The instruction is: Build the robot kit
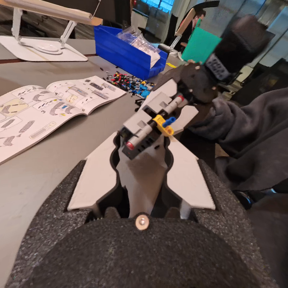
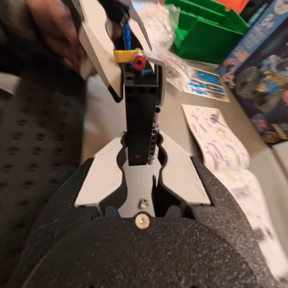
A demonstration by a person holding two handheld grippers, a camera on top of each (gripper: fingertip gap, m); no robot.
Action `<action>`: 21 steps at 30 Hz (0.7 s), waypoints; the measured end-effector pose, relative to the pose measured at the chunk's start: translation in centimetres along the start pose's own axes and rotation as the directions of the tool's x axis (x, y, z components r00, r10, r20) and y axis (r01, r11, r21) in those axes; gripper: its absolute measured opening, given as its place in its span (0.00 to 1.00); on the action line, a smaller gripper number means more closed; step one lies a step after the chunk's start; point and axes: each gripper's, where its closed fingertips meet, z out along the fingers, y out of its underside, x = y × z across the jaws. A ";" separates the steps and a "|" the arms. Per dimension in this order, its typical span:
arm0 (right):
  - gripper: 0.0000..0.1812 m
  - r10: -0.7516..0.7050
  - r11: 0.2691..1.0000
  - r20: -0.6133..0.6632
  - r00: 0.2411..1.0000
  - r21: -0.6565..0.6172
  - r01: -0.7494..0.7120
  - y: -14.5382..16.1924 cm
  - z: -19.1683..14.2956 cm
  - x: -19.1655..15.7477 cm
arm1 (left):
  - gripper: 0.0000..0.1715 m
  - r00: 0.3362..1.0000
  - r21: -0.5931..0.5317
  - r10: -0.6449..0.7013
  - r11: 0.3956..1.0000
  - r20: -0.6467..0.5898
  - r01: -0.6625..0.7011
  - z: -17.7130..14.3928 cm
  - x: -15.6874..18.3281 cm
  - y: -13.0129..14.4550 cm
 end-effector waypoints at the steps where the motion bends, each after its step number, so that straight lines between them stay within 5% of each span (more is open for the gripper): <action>1: 0.20 -0.057 0.997 -0.077 0.995 -0.059 0.053 0.6 -0.1 0.6 | 0.32 0.999 -0.022 0.006 1.000 0.042 -0.005 -0.1 -0.5 0.6; 4: 0.19 -0.300 0.942 -0.274 0.914 -0.235 0.239 2.1 -0.4 2.3 | 0.36 0.997 -0.076 -0.038 0.996 0.066 0.043 -0.4 -0.8 2.2; 9: 0.19 -0.621 0.779 -0.440 0.648 -0.432 0.453 1.8 -1.0 3.9 | 0.49 0.990 -0.072 -0.075 0.994 0.117 0.084 -0.1 -1.8 2.1; 13: 0.20 -0.635 0.749 -0.397 0.663 -0.527 0.402 3.9 -0.2 4.4 | 0.53 0.976 -0.158 -0.061 0.983 0.207 0.095 0.6 -3.5 3.4; 21: 0.19 -0.664 0.694 -0.396 0.635 -0.641 0.327 5.8 -0.3 6.2 | 0.59 0.985 -0.262 -0.035 0.962 0.170 0.080 0.7 -3.3 4.8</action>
